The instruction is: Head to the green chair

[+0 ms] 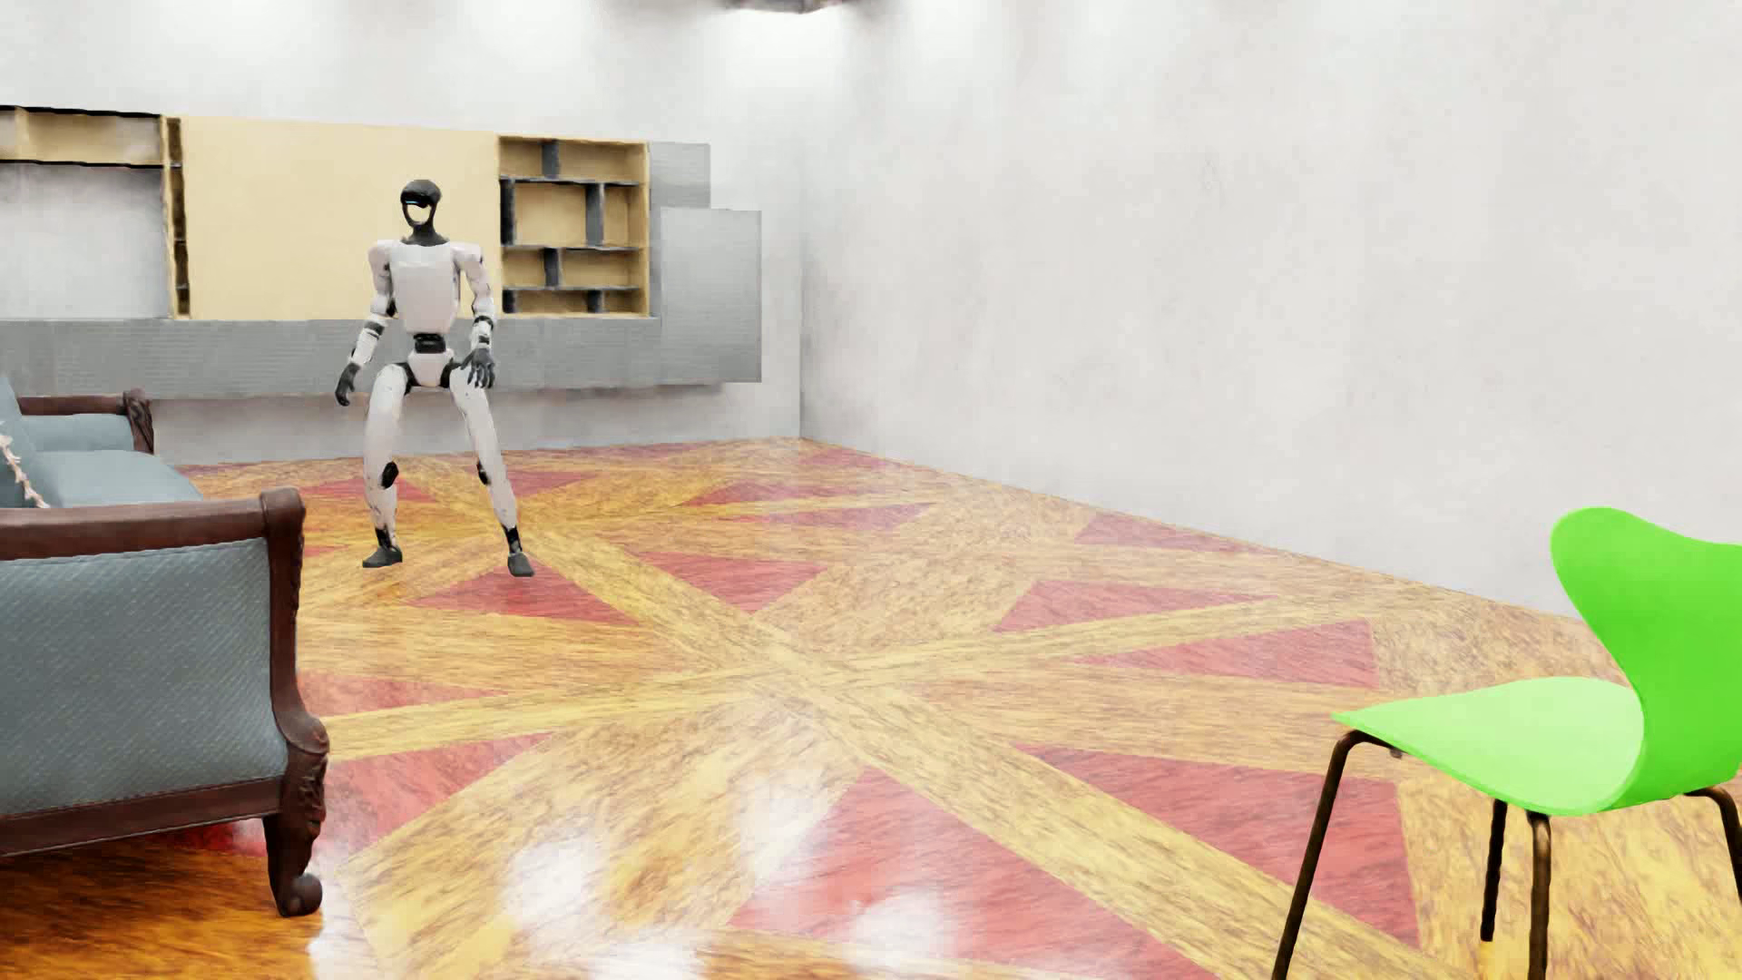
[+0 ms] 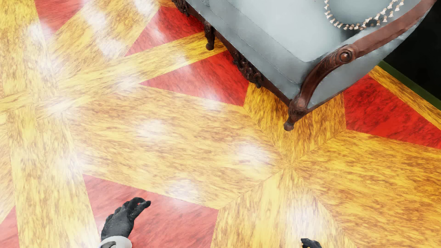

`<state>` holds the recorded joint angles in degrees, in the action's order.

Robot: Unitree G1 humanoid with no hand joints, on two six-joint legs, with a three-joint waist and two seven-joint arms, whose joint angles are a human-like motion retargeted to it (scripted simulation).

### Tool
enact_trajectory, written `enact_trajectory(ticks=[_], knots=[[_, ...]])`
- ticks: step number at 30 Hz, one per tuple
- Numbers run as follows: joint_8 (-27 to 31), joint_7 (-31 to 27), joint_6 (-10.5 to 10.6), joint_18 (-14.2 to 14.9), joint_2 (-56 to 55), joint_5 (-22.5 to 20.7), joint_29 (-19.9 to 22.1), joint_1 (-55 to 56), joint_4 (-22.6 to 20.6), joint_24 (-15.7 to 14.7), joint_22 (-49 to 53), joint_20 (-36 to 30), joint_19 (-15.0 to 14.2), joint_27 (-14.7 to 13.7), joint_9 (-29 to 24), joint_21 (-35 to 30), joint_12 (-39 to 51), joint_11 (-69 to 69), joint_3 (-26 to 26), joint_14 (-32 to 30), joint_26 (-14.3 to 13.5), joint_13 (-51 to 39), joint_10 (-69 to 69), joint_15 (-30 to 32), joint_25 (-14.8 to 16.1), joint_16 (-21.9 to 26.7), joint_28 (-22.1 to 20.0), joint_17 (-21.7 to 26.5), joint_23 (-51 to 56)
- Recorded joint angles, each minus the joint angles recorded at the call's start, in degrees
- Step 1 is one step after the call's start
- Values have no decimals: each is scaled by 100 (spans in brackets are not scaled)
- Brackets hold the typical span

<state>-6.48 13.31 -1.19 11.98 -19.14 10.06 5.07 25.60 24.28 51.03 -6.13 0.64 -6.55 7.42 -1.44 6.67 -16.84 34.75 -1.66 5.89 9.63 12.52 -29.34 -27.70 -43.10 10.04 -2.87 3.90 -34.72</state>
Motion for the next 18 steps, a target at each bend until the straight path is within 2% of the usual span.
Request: enact_trajectory(ticks=[1, 2, 3, 4, 7, 8, 10, 12, 13, 15, 17, 18], knots=[[-39, 149, 23, -188, 229, -64, -98, -64, -92, 116, -248, -159, 7, 164, 23, 60, 79, -361, 24, 336, -11, 80, -344, 157, 32, 16, 180, 89, -269], [-84, 499, 54, -397, 472, -108, -248, -218, -110, 105, -499, -241, -2, 278, 54, 93, 165, -744, 29, 508, 3, 169, -449, 322, 12, -19, 304, 201, -489], [-101, 941, 91, -484, 709, -135, -400, -476, -64, -60, -770, -218, -29, 351, 93, 120, 243, -1138, 30, 539, 68, 249, -218, 493, -36, -129, 346, 323, -654], [-73, 1189, 118, -440, 932, -150, -502, -757, -83, -327, -1098, -120, -66, 396, 130, 170, 322, -1505, 40, 505, 191, 312, 79, 651, -77, -273, 307, 426, -765], [92, 1456, 119, -308, 1233, -107, -404, -1217, -192, -1054, -2638, 52, -195, 453, 206, 513, 701, -1944, 51, 608, 760, 362, 437, 820, 15, -390, 73, 397, -853], [153, 1528, 99, -360, 1199, -55, -368, -1239, -232, -1142, -3253, -53, -248, 418, 228, 605, 853, -1921, 45, 687, 969, 325, 426, 804, 80, -296, 176, 305, -822], [218, 1535, 50, -527, 1125, 78, -424, -1067, -273, -1036, -4238, -514, -385, 246, 256, 553, 1055, -1874, 30, 1008, 1180, 217, 68, 740, 120, 15, 801, 136, -701], [111, 1446, 23, -711, 1089, 270, -464, -587, -201, -876, -4526, -881, -562, -16, 248, 364, 1086, -1777, 18, 1435, 990, 164, -813, 570, 69, 413, 1457, 16, -530], [-9, 1500, 32, -806, 1083, 401, -436, -334, -139, -865, -4380, -885, -655, -127, 238, 305, 1072, -1672, 22, 1608, 867, 162, -1295, 458, 65, 593, 1558, -43, -445], [-336, 1783, 78, -1118, 1126, 744, -370, -117, -200, -893, -3683, -635, -761, -184, 234, 242, 1074, -1407, 77, 2011, 677, 212, -1835, 328, 117, 771, 1216, -91, -271], [-570, 1519, 98, -1214, 989, 1271, -313, -157, -849, -889, -2724, -390, -716, -134, 226, 342, 1200, -623, 163, 2489, 485, 413, -1735, 659, 174, 741, 672, -32, -107], [-640, 1375, 87, -1295, 726, 1606, -247, -236, -1228, -859, -2247, -368, -359, -88, 202, 480, 1322, 110, 150, 2603, 385, 545, -1577, 1180, 214, 693, 496, -37, -35]])
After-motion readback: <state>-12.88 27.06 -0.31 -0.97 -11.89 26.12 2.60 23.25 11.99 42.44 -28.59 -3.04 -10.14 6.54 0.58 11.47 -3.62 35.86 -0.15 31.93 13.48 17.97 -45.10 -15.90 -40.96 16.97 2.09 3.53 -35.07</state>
